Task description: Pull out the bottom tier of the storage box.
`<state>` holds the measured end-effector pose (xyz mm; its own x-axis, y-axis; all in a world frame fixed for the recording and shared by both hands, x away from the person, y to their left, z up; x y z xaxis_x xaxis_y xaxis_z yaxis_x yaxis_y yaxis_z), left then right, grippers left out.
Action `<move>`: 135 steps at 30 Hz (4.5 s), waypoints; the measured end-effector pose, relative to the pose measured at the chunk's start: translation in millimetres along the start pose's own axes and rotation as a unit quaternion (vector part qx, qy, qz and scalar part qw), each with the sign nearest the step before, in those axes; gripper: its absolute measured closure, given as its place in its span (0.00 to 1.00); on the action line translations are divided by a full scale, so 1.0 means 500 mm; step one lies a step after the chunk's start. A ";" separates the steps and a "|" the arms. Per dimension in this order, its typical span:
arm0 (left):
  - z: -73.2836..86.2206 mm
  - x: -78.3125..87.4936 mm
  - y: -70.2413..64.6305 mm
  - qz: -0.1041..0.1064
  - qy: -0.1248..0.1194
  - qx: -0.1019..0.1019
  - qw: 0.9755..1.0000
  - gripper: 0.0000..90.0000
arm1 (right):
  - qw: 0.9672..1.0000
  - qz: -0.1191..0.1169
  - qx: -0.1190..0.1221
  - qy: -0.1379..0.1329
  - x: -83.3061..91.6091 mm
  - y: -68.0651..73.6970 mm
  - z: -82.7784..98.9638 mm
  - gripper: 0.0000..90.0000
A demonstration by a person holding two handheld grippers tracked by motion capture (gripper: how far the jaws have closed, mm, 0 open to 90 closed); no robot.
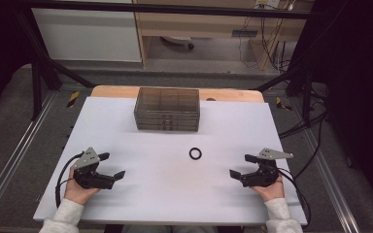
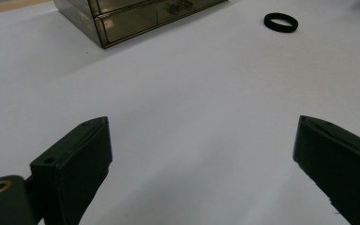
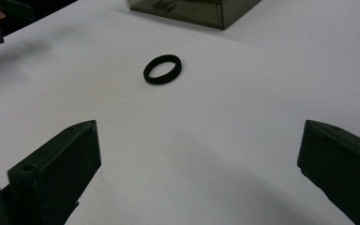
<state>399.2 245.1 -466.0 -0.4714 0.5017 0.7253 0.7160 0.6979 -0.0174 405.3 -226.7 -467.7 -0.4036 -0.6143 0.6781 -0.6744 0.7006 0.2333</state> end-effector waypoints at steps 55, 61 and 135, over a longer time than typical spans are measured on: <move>-0.061 -0.015 -0.026 -0.039 0.026 -0.093 0.995 0.07 | 1.000 0.003 0.000 0.004 -0.001 0.001 0.001 0.00; -0.068 -0.019 -0.026 -0.042 0.029 -0.097 0.994 0.08 | 1.000 0.004 0.001 0.003 -0.001 0.000 0.001 0.00; -0.180 -0.141 -0.055 -0.127 0.091 -0.227 0.961 0.10 | 1.000 0.005 0.003 0.009 -0.003 -0.001 0.002 0.00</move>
<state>459.0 144.3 -454.5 -0.5926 0.2175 0.7756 0.7601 0.4696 0.4491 405.6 -226.5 -469.7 -0.3999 -0.6003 0.6927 -0.6736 0.7049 0.2221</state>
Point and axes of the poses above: each handheld gripper's, and its own axes: x roughly backward along the jaws, z roughly out of its underside, y roughly to its left, the point moved 6 cm from there along -x, roughly forward along the jaws, and after that the axes turned 15 degrees about y, right-handed, at the moved point
